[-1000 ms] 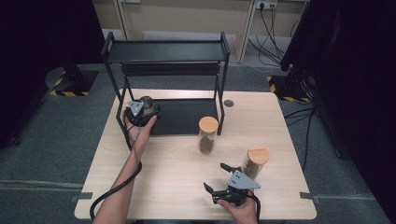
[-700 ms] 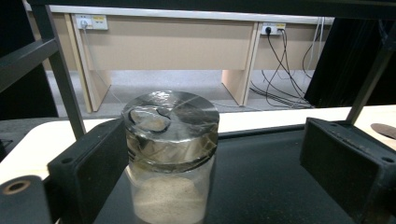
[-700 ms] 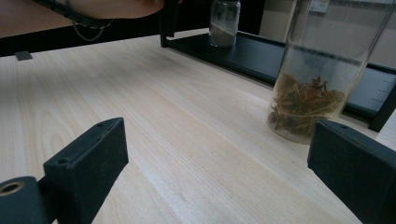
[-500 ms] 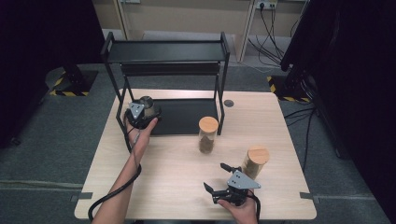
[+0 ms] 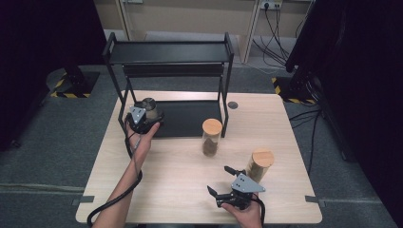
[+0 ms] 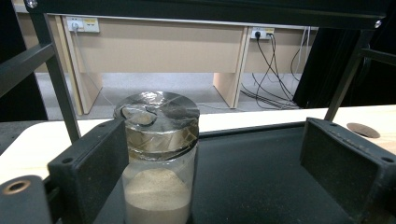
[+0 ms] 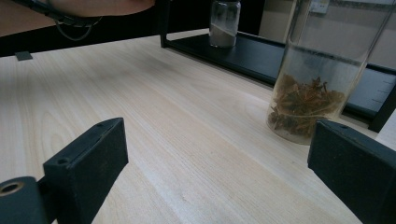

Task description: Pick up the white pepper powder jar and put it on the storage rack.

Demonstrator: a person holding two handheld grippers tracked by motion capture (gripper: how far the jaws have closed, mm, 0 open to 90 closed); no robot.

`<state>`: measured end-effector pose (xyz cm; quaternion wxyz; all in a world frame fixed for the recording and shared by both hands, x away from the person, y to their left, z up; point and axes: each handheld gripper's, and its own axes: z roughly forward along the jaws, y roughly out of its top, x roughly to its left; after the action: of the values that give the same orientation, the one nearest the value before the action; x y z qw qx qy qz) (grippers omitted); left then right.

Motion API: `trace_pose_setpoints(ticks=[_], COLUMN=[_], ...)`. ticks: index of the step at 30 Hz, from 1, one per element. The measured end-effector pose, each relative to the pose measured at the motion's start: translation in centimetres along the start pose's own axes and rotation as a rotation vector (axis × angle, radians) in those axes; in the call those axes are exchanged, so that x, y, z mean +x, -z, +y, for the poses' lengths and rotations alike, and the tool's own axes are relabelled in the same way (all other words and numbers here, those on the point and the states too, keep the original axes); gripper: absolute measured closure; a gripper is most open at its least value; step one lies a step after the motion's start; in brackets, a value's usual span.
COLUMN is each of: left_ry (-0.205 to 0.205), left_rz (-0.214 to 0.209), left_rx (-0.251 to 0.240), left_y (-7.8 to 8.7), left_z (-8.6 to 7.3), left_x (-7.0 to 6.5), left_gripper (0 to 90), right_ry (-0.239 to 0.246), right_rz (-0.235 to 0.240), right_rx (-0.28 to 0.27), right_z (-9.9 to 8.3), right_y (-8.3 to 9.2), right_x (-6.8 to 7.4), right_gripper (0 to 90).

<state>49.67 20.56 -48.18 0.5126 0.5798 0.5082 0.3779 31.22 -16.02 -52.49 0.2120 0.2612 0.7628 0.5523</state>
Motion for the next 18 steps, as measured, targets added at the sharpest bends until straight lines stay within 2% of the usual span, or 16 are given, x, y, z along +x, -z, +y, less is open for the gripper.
trace_pose_setpoints(ticks=[18], left_ry=[0.002], left_rz=[-0.049], left_rx=[-0.025], left_y=[1.8], left_z=[0.1], left_x=[-1.0], left_gripper=[7.5], right_ry=[-0.005], right_rz=[0.002], right_rx=[-0.002], right_z=[0.0], right_y=[0.0], right_x=[0.0], right_gripper=[5.2])
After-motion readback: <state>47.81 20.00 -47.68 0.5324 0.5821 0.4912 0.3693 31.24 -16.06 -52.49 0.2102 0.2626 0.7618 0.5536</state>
